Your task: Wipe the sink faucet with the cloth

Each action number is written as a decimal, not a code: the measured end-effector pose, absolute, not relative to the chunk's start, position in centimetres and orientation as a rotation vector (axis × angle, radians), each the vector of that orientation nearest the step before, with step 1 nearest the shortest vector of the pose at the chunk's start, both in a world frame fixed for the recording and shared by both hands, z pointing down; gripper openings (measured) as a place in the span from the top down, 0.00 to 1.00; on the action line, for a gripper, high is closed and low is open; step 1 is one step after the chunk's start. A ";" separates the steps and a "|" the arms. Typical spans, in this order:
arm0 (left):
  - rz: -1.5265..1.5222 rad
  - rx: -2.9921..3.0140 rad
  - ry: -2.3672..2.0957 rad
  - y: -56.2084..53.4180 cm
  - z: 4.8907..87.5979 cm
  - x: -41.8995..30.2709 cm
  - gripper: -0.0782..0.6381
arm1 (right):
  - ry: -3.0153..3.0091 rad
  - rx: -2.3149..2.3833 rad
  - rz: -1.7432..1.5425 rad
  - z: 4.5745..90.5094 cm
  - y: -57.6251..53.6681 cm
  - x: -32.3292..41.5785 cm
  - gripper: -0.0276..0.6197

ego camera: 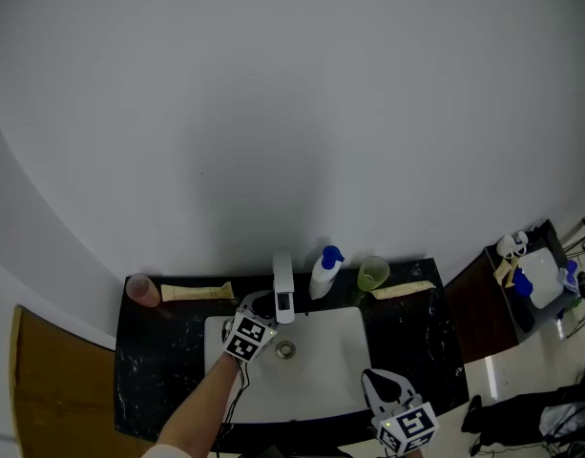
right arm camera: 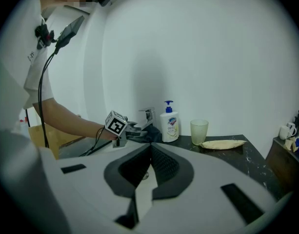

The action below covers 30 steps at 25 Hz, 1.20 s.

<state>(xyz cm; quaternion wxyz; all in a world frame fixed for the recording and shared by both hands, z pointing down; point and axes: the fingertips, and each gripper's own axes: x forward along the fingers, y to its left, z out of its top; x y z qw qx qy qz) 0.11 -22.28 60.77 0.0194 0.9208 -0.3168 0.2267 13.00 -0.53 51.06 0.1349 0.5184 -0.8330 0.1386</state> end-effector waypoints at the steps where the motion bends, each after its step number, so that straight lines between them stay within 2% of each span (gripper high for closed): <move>1: 0.694 2.828 -1.010 -22.7 60.8 -0.6 0.72 | -2.412 1.506 0.400 51.0 -0.5 13.1 0.95; 6: 0.723 2.740 -1.115 -23.2 61.4 -5.1 0.72 | -2.384 1.534 0.418 51.4 0.3 14.1 0.95; 11: 0.740 2.894 -0.880 -20.4 60.7 -1.2 0.72 | -2.386 1.522 0.416 51.4 0.2 13.5 0.95; 14: 0.714 2.911 -0.921 -21.3 60.5 0.2 0.72 | -2.408 1.513 0.400 51.0 -0.3 12.7 0.95; 22: 0.739 2.765 -1.149 -23.5 60.5 -6.1 0.72 | -2.394 1.512 0.404 51.0 0.2 12.5 0.95; 27: 0.744 2.874 -0.919 -20.5 60.8 -1.7 0.72 | -2.417 1.503 0.391 50.6 0.2 11.2 0.95; 30: 0.752 2.884 -0.927 -21.0 60.9 0.0 0.72 | -2.418 1.502 0.377 50.0 0.3 10.8 0.95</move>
